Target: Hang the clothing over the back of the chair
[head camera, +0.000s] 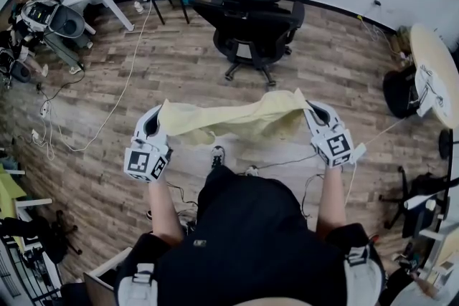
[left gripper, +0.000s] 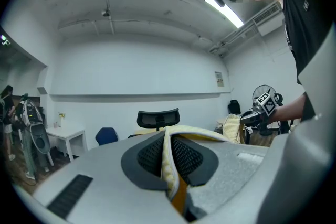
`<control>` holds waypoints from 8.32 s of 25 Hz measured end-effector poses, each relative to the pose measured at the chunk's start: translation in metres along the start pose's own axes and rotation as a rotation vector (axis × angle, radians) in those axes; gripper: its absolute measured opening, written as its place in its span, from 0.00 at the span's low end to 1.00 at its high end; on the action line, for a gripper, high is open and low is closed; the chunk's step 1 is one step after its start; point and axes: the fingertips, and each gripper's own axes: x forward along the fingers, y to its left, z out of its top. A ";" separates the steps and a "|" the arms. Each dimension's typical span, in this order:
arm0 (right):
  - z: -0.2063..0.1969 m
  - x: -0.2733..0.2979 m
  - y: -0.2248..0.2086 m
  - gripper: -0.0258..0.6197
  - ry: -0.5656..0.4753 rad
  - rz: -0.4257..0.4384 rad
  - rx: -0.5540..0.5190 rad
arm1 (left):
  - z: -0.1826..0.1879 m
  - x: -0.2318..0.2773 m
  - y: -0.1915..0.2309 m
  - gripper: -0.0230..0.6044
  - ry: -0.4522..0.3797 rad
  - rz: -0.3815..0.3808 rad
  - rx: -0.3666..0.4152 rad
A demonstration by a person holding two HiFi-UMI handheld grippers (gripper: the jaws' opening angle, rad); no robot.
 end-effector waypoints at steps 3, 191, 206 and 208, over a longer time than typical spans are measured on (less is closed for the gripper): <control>0.001 0.006 0.003 0.04 -0.002 0.003 -0.001 | -0.003 0.002 0.007 0.04 0.001 -0.002 -0.004; 0.144 0.295 -0.307 0.04 -0.179 -0.674 0.054 | 0.111 0.530 0.269 0.04 -0.203 -0.581 0.037; 0.114 0.326 -0.337 0.04 -0.140 -0.520 0.102 | 0.082 0.567 0.263 0.04 -0.110 -0.484 0.084; 0.107 0.331 -0.333 0.04 -0.121 -0.493 0.109 | 0.072 0.569 0.264 0.05 -0.086 -0.471 0.079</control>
